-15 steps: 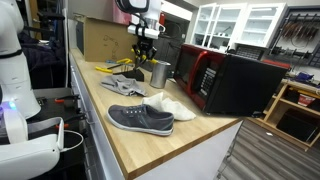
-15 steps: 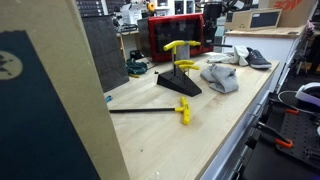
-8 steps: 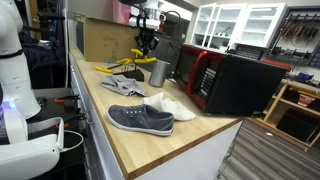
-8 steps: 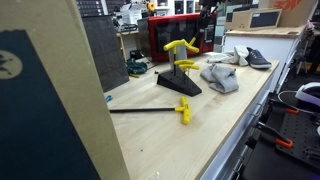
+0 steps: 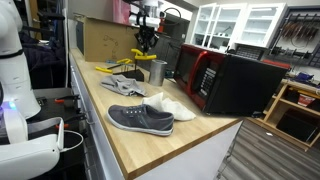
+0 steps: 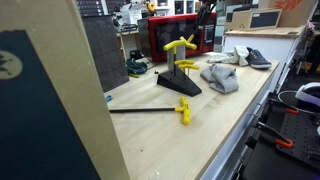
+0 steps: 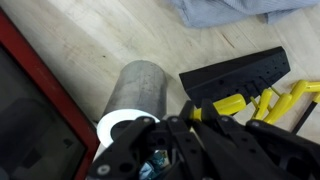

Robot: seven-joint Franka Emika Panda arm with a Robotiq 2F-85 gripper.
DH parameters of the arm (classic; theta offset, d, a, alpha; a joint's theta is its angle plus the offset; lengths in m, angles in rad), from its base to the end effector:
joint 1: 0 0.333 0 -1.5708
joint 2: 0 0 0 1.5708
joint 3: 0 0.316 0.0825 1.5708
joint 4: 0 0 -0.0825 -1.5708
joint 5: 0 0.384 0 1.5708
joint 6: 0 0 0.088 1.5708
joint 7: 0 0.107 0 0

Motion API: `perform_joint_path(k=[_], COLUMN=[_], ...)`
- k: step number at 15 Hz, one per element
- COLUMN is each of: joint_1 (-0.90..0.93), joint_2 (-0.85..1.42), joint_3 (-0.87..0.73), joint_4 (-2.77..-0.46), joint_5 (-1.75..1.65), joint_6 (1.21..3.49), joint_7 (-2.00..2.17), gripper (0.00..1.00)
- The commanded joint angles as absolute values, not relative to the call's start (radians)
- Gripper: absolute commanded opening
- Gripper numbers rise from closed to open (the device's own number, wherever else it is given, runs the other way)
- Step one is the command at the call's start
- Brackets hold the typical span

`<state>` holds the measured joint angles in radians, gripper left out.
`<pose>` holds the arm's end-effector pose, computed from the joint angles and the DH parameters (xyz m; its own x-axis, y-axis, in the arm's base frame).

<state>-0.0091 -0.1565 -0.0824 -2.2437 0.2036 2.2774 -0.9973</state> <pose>0.5121 -0.0431 0.4519 0.6783 0.6898 0.2533 0.7040 -0.7088 0.0450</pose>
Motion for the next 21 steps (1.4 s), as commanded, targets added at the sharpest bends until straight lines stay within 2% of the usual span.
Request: perform_joint_path(k=[1, 10, 21], joint_1=[0.0, 0.003, -0.006], joint_2=[-0.208, -0.238, -0.12], joint_3=[-0.107, -0.11, -0.12], joint_4=[-2.256, -2.272, -2.247], joint_5=[0.261, 0.257, 0.282], joint_6=[2.291, 2.347, 2.475], joint_7=[-1.065, -0.996, -0.87], gripper=[0.04, 0.04, 0.04])
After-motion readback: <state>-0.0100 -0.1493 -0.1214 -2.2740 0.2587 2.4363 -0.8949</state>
